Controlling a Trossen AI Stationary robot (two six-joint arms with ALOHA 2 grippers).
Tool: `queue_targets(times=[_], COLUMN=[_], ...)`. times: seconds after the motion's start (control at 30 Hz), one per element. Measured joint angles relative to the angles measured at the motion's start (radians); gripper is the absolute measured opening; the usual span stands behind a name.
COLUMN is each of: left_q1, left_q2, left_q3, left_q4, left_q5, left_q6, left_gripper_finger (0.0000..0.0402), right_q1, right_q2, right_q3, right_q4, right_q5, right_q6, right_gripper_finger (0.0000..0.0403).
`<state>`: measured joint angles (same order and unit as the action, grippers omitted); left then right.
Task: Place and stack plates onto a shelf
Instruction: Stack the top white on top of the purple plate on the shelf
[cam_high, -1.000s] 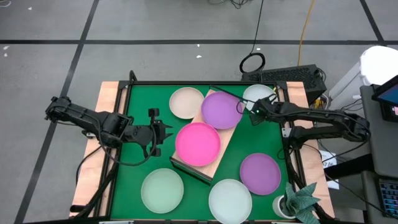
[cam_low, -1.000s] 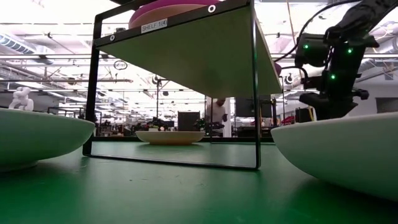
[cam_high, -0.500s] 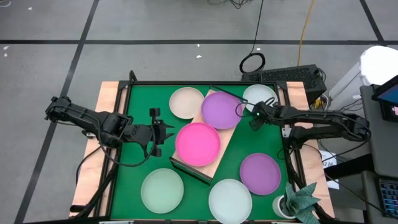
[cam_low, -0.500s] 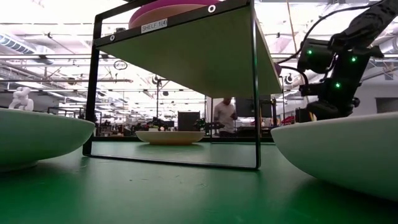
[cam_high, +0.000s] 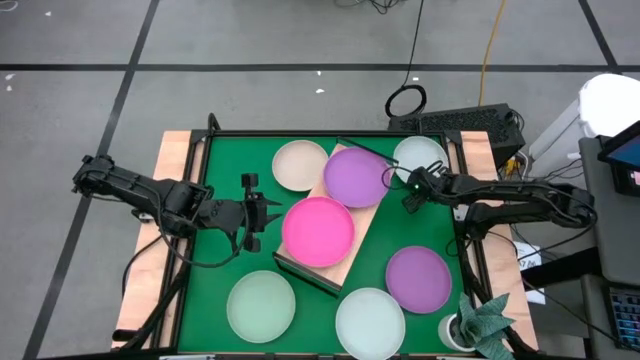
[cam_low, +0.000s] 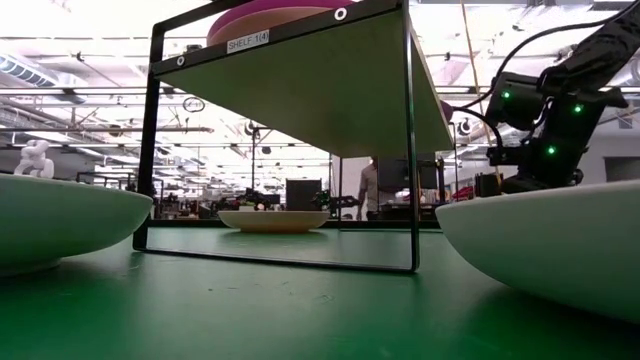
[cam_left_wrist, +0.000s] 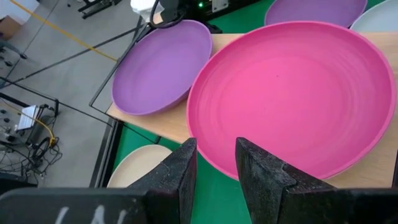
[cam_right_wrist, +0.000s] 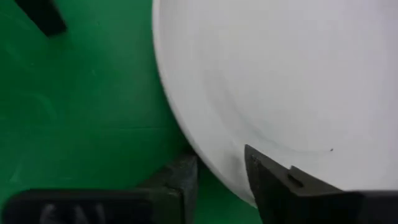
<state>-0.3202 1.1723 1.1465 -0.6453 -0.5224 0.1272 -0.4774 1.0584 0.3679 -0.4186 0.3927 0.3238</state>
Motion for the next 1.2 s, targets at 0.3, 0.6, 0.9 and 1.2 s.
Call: queue_targets(times=[0.3,0.6,0.9,1.2], left_q1=[0.000,0.000,0.000,0.000], left_q2=[0.000,0.000,0.000,0.000], left_q3=[0.000,0.000,0.000,0.000], left_q4=[0.000,0.000,0.000,0.000], left_q5=[0.000,0.000,0.000,0.000], left_q6=[0.000,0.000,-0.006,-0.024], left_gripper_finger=[0.0118,0.0118,0.0118,0.0118], right_q1=[0.001,0.044,0.123,0.172], right_q2=[-0.002,-0.001,-0.011,-0.067], right_q3=[0.004,0.001,0.011,0.073], right_q4=[0.036,0.063,0.092,0.052], right_q5=[0.054,0.122,0.218,0.283], right_q6=[-0.024,-0.007,0.020,0.017], right_gripper_finger=[0.0013,0.0010,0.0003,0.0002])
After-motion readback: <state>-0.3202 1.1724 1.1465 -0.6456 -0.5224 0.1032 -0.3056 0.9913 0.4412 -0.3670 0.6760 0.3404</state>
